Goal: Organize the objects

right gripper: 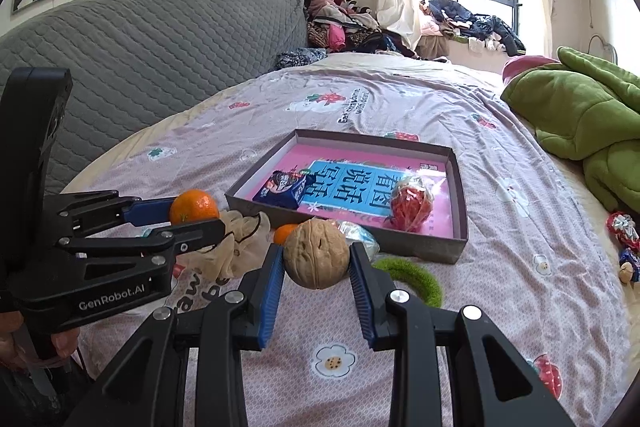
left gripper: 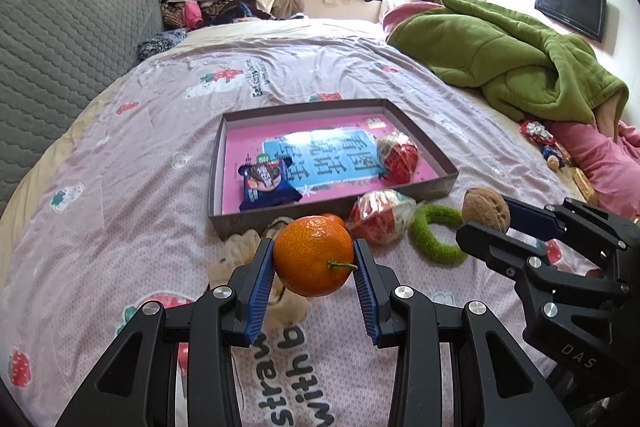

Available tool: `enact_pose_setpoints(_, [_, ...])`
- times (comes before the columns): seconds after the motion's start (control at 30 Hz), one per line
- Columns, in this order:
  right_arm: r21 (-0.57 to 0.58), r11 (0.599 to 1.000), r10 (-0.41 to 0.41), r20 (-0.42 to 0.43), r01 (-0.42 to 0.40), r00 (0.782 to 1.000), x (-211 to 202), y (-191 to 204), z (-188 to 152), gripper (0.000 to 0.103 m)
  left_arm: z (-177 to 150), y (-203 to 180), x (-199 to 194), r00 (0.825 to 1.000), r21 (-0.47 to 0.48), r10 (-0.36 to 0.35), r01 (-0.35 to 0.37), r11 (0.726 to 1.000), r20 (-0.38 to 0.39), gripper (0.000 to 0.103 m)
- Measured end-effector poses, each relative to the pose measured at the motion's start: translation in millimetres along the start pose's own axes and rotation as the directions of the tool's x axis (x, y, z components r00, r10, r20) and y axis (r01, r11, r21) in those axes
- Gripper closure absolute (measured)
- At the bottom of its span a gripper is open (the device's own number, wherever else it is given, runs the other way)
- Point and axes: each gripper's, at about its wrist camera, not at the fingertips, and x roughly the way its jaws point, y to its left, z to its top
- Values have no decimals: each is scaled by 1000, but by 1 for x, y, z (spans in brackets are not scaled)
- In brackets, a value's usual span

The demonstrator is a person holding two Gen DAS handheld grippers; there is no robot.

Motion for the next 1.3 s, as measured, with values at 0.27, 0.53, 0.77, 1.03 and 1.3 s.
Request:
enact_pose_setpoints(0.27, [-6,1000,-10,12,10,1000,3,-3,10,70,13,5,-2,1000,2,9,-9,1000,29,63])
enact_pose_setpoints(0.53, [-11,1000,-11,24,11,1000,6,-6,21,70,25,9,2,999,6,11,-12,1000,42,63])
enact_pose_setpoints(0.77, [-18,1000,-13,33,13,999,11,-8,30,70,36,11,7,998,19,22,-23,1000,56,63])
enact_pose_setpoints(1.03, [-18,1000,-15,38,15,999,20,-13,41,70,45,14,17,998,21,25,-27,999,60,63])
enact_pose_setpoints(1.3, [-30,999,-14,51,16,999,30,-14,58,70,53,18,25,998,24,30,-31,999,63,63])
